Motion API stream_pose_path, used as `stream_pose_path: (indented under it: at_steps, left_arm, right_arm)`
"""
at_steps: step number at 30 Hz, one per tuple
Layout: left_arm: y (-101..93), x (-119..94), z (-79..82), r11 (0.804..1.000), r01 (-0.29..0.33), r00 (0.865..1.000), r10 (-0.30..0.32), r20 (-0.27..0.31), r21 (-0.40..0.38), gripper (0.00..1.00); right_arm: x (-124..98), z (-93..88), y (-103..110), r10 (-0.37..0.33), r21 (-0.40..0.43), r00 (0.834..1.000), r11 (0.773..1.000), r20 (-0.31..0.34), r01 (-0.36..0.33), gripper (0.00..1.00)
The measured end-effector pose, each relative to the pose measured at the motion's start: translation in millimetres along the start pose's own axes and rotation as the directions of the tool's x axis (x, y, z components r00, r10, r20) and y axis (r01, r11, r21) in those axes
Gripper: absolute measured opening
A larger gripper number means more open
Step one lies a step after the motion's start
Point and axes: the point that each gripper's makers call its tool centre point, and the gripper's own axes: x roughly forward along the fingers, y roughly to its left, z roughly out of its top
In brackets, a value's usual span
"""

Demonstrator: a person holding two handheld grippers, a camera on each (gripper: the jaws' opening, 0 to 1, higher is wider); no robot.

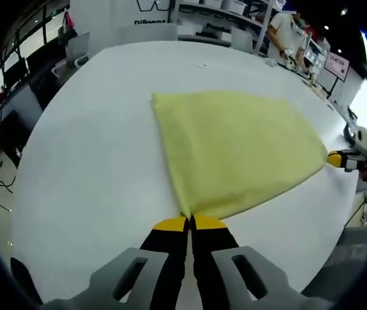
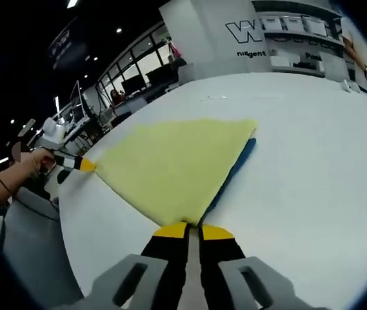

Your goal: Fold the garment on the visible template until the final outline fits inside the template.

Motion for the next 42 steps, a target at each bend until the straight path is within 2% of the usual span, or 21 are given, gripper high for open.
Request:
stream_pose_path:
  at_steps: [6,8,12,14,19,21,24,28,31,33,35,37,39,40,42]
  left_arm:
    - [2.0,1,0.4,1.0,-0.005,1.0,0.005,0.003,-0.008,0.0]
    - [3.5,0,0.7,1.0,-0.015,1.0,0.015,0.005,-0.011,0.0]
    - [4.0,1,0.7,1.0,-0.017,1.0,0.017,0.001,-0.004,0.0]
    - [4.0,1,0.8,1.0,-0.017,1.0,0.017,-0.001,0.0,0.0]
    - [4.7,1,0.5,1.0,-0.018,1.0,0.018,0.002,0.0,0.0]
    - [5.0,1,0.4,1.0,-0.017,1.0,0.017,0.002,-0.002,0.0]
    - [4.4,1,-0.1,1.0,-0.014,1.0,0.014,0.004,-0.004,0.0]
    - [3.4,1,-0.5,1.0,-0.007,1.0,0.007,0.004,-0.002,0.0]
    - [2.4,1,-0.8,1.0,-0.002,1.0,0.002,0.003,-0.001,0.0]
    - [2.0,1,-1.1,1.0,0.001,1.0,-0.001,0.001,-0.003,0.0]
    - [2.0,0,-1.2,1.0,0.002,1.0,-0.002,0.0,-0.005,0.0]
    - [1.4,0,-1.7,1.0,0.007,1.0,-0.007,-0.002,-0.011,0.0]
    - [1.1,0,-1.9,1.0,0.007,1.0,-0.007,-0.002,-0.011,0.0]
    - [1.0,0,-2.0,1.0,0.006,1.0,-0.006,-0.001,-0.011,0.0]
    - [0.8,0,-2.1,1.0,0.006,1.0,-0.006,0.001,-0.01,0.0]
  right_arm:
    - [-1,0.3,-1,-0.001,-0.048,1.0,0.999,-0.018,0.0,0.0]
    - [-6,-1.5,-7,-0.027,-0.08,0.999,0.997,-0.04,0.024,0.0]
    - [-11,1.0,-11,-0.043,-0.096,0.998,0.995,-0.038,0.039,0.0]
    - [-13,2.0,-12,-0.061,-0.156,0.997,0.986,-0.057,0.052,0.0]
    - [-12,1.8,-12,-0.082,-0.212,0.992,0.975,-0.093,0.061,0.0]
    - [-13,1.2,-16,-0.114,-0.272,0.987,0.959,-0.116,0.079,0.0]
    - [-16,12.2,-13,-0.149,-0.401,0.982,0.912,-0.116,0.091,0.0]
    - [-19,12.2,-12,-0.163,-0.472,0.973,0.879,-0.162,0.069,0.0]
    - [-16,4.6,-13,-0.166,-0.489,0.966,0.871,-0.2,0.049,0.0]
    - [-15,-3.9,-11,-0.155,-0.478,0.958,0.878,-0.24,0.023,0.0]
    - [-15,-5.0,-13,-0.161,-0.472,0.957,0.881,-0.241,0.029,0.0]
    - [-15,-7.6,-14,-0.157,-0.424,0.957,0.905,-0.242,0.041,0.0]
    - [-15,-7.3,-14,-0.146,-0.412,0.96,0.91,-0.238,0.037,0.0]
    - [-17,-9.1,-15,-0.149,-0.384,0.958,0.922,-0.245,0.046,0.0]
    - [-19,-11.7,-24,-0.18,-0.383,0.952,0.921,-0.248,0.074,0.0]
